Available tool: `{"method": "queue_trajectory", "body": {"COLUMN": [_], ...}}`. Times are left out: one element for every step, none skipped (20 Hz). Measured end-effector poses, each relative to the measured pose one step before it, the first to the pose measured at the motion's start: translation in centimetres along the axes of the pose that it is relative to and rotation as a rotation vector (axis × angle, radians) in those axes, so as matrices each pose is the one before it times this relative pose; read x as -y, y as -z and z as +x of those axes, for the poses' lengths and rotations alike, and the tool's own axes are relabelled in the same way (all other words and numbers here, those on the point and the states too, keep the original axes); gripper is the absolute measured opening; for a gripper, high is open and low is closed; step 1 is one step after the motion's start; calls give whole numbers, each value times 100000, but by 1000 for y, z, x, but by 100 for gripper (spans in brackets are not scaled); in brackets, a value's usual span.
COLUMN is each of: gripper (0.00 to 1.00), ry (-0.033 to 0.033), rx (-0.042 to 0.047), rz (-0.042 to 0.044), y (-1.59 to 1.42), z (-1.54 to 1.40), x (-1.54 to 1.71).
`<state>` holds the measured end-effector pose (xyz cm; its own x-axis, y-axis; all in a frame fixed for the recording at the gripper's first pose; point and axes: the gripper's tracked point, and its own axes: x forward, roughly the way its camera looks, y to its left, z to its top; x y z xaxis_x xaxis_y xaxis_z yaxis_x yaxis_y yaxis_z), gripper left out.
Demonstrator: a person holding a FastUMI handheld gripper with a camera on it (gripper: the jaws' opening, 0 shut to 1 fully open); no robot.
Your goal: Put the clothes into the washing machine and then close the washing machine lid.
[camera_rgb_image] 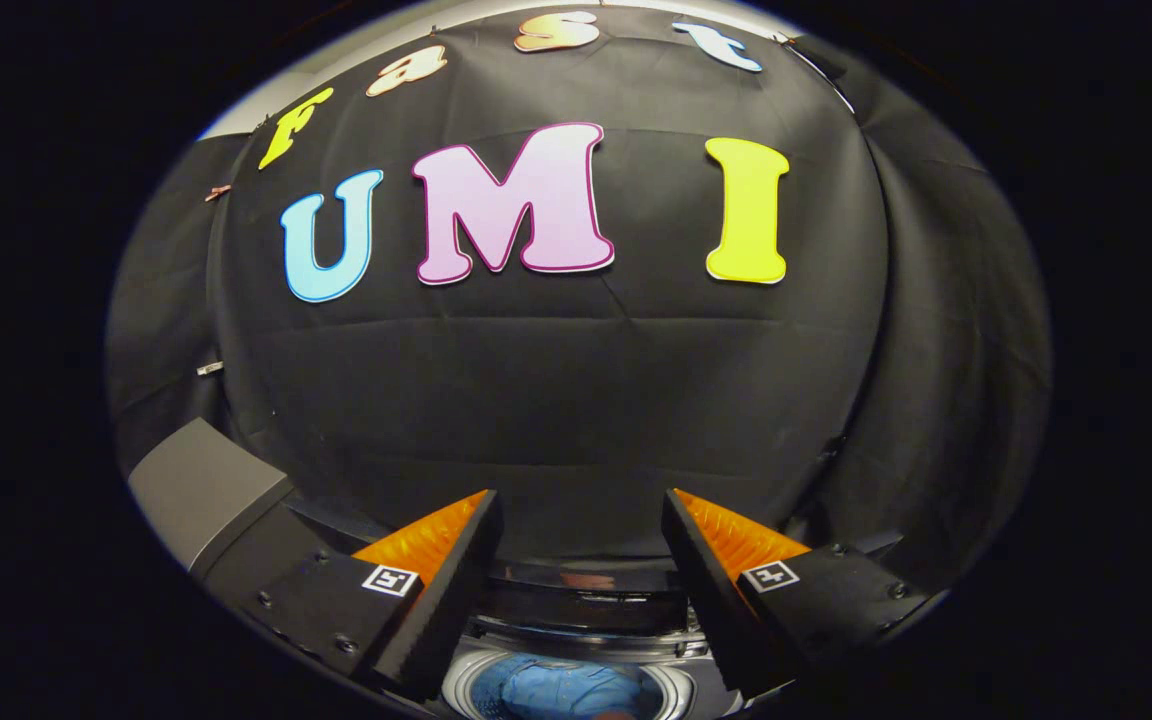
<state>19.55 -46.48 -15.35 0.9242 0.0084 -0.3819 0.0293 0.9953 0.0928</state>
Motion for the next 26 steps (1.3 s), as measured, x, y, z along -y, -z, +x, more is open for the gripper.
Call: {"method": "queue_trajectory", "body": {"gripper": [100, 100, 100, 100, 100, 100, 100, 100, 100, 100, 100, 100, 100, 100, 100, 100, 100, 100, 100, 100, 100, 100, 100, 100, 100, 100], "ry": [383, 391, 513, 598, 712, 829, 905, 883, 813, 559, 258, 100, 182, 236, 236, 292, 394, 400, 506, 534, 602, 523, 541, 427, 291, -105], "rx": [-672, -580, -456, -353, -209, -303, -440, -414, -368, -387, -477, -359, -325, -339, -571, -419, -261, 41, -132, -457, -689, -667, -859, -1324, -2065, -2297], "rz": [147, 56, 14, 26, 78, -114, -48, 99, -26, -317, 149, 14, -37, 72, 63, 119, 32, -60, -23, -42, 105, 81, 179, 92, 353, 472], "y": [7, 172, 169, 23, 60, 46, 169, 158, 94, 94, 260, 228, 346, 283, 379, 263, 334, 231, 259, 238, 381, 380, 597, 557, 861, 981], "z": [-363, -341, -247, -263, -309, -271, -237, -164, -407, -451, -383, -468, -488, -461, -510, -466, -404, -378, -289, -329, -391, -267, -370, -462, -469, -512], "x": [-71, 8, -41, -1, 36, -23, -4, -3, -32, -30, -68, 19, -58, -63, -7, -11, -50, -56, -17, -28, 22, -36, -15, -125, -112, -134]}}
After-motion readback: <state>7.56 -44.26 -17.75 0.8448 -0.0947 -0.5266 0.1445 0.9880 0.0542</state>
